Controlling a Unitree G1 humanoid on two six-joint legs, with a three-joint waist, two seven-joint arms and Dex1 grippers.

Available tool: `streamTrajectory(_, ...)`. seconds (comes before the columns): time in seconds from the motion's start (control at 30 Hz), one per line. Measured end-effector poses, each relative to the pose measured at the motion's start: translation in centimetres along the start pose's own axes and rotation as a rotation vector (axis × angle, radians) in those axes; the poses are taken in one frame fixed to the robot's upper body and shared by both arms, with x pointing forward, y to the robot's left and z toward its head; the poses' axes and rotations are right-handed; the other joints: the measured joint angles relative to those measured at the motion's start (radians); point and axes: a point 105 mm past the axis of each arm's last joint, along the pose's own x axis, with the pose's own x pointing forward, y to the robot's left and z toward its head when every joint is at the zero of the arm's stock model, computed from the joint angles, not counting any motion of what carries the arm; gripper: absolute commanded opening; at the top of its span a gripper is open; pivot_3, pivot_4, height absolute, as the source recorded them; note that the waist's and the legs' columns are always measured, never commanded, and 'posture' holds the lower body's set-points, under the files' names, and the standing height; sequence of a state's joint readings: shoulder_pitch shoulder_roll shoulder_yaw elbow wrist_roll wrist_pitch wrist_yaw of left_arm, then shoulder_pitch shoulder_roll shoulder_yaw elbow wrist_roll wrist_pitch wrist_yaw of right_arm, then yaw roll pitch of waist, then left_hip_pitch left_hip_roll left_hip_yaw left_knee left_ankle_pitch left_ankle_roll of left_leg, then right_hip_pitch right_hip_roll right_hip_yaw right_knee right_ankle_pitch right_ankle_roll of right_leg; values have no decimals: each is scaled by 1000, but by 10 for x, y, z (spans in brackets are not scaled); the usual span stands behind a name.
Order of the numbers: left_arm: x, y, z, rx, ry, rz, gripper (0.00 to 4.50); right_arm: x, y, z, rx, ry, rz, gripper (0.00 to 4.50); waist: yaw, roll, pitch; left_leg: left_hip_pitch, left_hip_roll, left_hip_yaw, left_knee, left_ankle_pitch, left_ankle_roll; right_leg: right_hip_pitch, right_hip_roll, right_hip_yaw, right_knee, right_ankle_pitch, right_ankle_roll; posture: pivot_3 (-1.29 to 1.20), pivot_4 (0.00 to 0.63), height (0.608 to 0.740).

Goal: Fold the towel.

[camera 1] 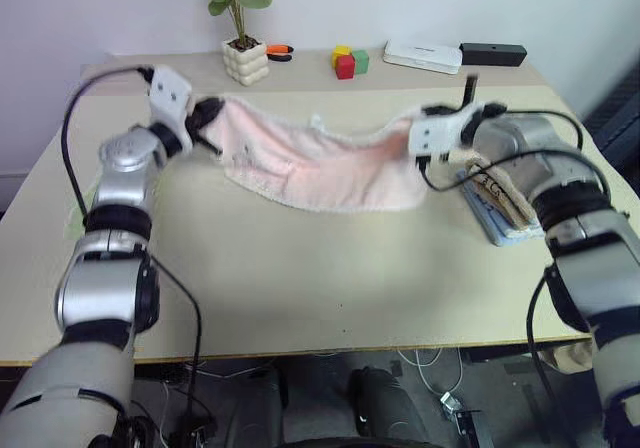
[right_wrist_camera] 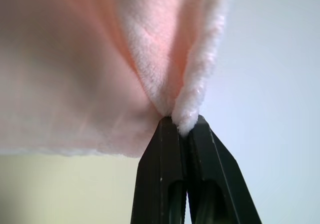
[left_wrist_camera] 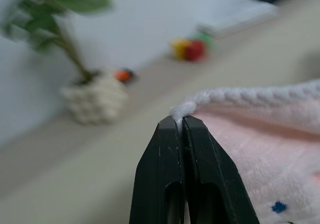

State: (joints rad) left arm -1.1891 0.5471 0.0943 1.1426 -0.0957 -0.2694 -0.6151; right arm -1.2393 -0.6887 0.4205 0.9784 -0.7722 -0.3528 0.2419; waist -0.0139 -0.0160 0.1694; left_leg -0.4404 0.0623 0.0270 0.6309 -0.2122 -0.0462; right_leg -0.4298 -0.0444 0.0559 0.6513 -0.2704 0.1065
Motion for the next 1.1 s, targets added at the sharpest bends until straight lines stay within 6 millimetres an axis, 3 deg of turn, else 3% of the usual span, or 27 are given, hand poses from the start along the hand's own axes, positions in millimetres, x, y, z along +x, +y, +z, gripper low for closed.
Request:
streamTrajectory(0.07, 5, 14, 34, 51, -86, 39, 0, -3, -33, -5, -23, 20, -123, 51, -2, 0, 0, -2, 0, 0, -1, 2, -4, -3, 0, 0, -1, 0, 0, 0, 150, 740)
streamTrajectory(0.17, -5, 29, 52, 147, -141, 42, 0, -15, -41, -17, -8, 15, -163, 51, -4, 0, 0, -1, 0, 1, -4, 2, -4, -3, 0, -1, -2, -1, 1, 0, 150, 740)
streamTrajectory(0.3, -29, 26, 23, 138, -83, -105, 0, -32, 3, -5, 92, -109, -26, 51, -7, 1, 0, -1, 0, 1, -3, 2, -4, -2, 0, -1, -1, -1, 2, 0, 150, 740)
streamTrajectory(0.4, -48, 10, -6, 92, -41, -252, 0, -48, 42, 13, 195, -193, 125, 51, -6, 1, 0, -1, 0, 1, 1, 2, -3, 0, 0, -1, 2, -1, 2, 0, 150, 740)
streamTrajectory(0.53, -67, -8, -20, 89, -38, -410, 0, -69, 69, 32, 200, -264, 253, 51, 1, 1, 0, 0, 0, 1, 2, 3, -4, 1, 0, -1, 4, 0, 3, 0, 150, 740)
streamTrajectory(0.7, -119, -46, -63, 39, 90, -710, 0, -111, 120, 48, 249, -349, 517, 51, 0, 1, 0, 4, 1, 1, 2, 2, -4, 5, 0, -1, 4, 0, 3, 0, 150, 740)
streamTrajectory(0.8, -138, -58, -70, -11, 145, -822, 0, -129, 122, 45, 240, -353, 609, 51, 0, 1, 0, 4, 1, 0, 4, 2, -4, 4, 0, -1, 6, 0, 3, 0, 150, 740)
streamTrajectory(0.93, -157, -53, -62, -12, 209, -887, 0, -146, 116, 36, 222, -338, 680, 51, 2, 1, 0, 6, 1, 1, 4, 2, -4, 6, 0, -1, 6, 0, 2, 0, 150, 740)
streamTrajectory(1.1, -181, -63, -67, -95, 293, -967, 0, -171, 135, 34, 230, -340, 863, 51, 2, 1, 0, 6, 1, 1, 3, 2, -4, 6, 0, -1, 6, -1, 2, 0, 150, 740)
